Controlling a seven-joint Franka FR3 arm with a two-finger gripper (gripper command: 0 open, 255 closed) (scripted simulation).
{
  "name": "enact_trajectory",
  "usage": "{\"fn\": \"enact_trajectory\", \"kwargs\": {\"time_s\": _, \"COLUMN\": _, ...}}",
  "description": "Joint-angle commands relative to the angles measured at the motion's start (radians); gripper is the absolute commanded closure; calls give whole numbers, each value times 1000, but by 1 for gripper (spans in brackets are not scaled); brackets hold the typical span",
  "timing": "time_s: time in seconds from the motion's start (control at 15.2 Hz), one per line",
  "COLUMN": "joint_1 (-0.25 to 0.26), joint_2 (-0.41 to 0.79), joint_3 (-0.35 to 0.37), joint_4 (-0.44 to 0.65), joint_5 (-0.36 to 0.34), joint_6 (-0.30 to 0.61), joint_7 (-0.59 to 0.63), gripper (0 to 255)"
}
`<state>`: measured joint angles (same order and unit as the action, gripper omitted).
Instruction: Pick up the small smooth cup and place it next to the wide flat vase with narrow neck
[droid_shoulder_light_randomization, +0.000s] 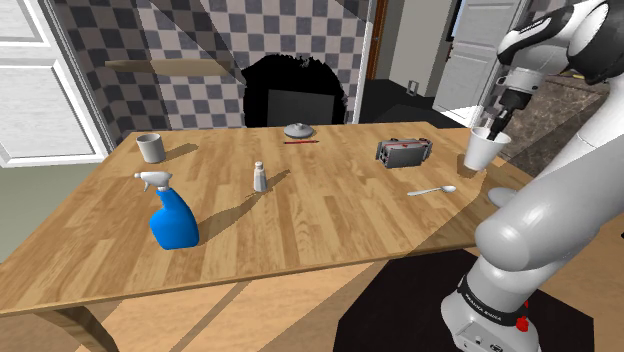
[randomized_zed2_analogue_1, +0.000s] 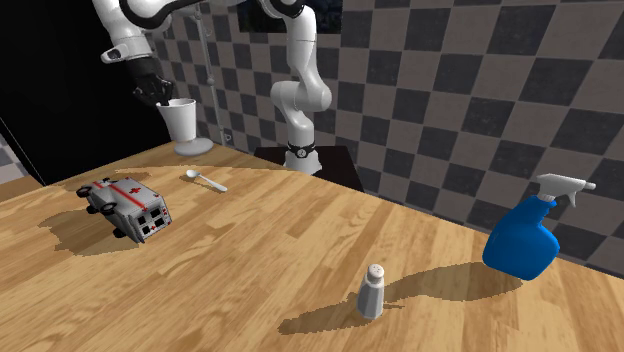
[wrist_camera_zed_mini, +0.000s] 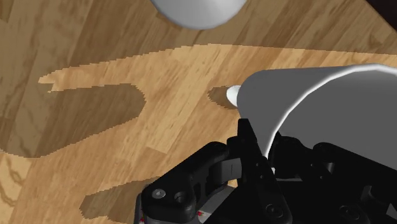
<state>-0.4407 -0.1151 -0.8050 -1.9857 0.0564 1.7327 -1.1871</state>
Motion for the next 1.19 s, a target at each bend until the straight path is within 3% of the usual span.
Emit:
{"fn": "enact_trajectory", "kwargs": {"time_s": 0.0, "joint_1": -1, "joint_2": 5, "joint_3": -2, "joint_4": -28, "joint_5": 3, "joint_6": 31, "joint_7": -6, "gripper": 255}}
{"fn": "enact_trajectory", "kwargs": {"time_s": 1.12, "joint_1": -4, "joint_2": 112, "joint_3": -24, "joint_4": -177, "joint_5": 85, "joint_6": 246, "joint_7": -93, "gripper": 255}}
